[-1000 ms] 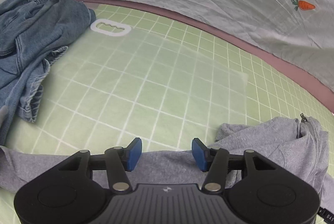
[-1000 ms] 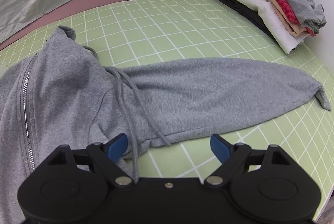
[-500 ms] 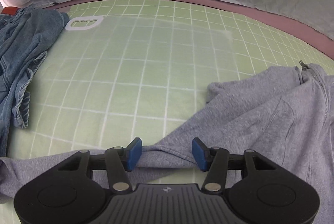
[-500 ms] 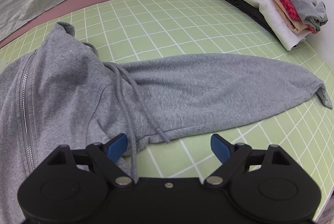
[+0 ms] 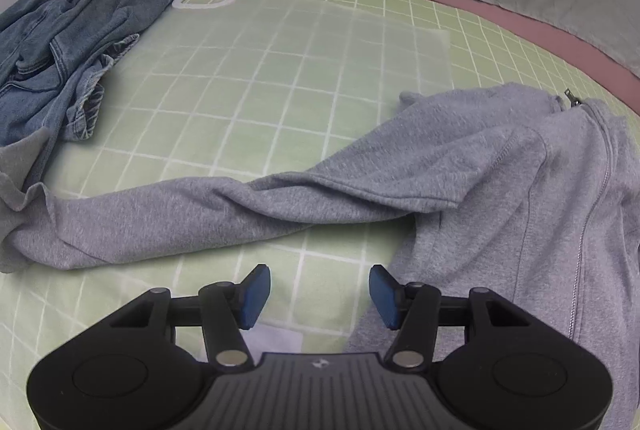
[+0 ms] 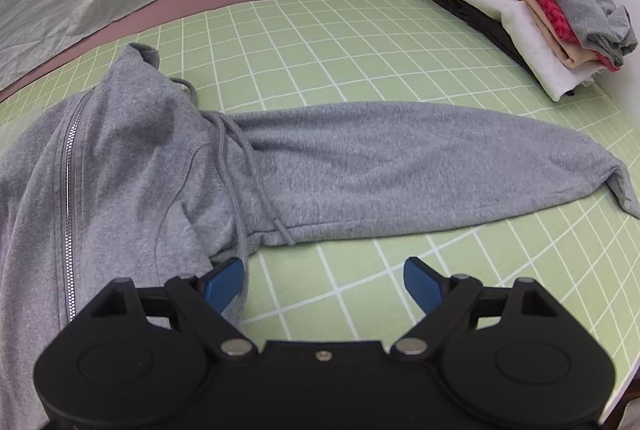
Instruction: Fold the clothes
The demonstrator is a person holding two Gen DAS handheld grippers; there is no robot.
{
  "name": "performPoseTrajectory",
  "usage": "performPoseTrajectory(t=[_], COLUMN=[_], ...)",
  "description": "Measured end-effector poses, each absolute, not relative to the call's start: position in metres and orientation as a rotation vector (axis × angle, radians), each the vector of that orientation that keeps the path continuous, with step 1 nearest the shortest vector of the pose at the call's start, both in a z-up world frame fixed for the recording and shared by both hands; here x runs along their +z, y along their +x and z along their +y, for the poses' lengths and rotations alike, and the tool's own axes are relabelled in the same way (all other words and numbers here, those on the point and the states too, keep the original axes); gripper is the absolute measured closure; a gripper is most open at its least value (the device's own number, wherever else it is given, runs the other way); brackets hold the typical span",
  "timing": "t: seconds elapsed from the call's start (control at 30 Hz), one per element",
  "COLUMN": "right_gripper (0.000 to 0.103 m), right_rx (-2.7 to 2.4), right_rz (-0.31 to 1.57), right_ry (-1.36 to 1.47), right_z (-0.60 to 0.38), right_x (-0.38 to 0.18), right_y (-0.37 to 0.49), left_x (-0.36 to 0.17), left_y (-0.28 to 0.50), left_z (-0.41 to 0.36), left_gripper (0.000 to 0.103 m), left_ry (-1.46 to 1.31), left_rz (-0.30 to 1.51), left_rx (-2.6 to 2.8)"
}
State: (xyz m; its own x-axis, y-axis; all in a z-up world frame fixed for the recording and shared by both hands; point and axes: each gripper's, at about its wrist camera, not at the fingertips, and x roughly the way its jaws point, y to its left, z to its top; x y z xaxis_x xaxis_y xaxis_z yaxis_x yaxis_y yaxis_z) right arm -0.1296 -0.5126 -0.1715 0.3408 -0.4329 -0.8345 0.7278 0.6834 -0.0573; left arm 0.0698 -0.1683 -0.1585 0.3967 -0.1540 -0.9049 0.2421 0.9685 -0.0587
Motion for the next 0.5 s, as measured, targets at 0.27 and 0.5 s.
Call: performPoseTrajectory(t=[0.27, 0.5], right_gripper=[0.016, 0.027], right_rx=[-0.711, -0.613], right_rz=[0.853, 0.786], right_ry=[0.373, 0.448], right_z=[-0.559, -0.58], right_x=[-0.15, -0.135], right_y=[-0.083, -0.013], left_x=[-0.129, -0.139], left_y=[0.118, 0.156], left_z=[-0.202, -0.278], left_gripper=[0.047, 0.04], left_ry=[0.039, 0.113], left_rz=[1.026, 1.056], left_rx=[-0.235, -0.368])
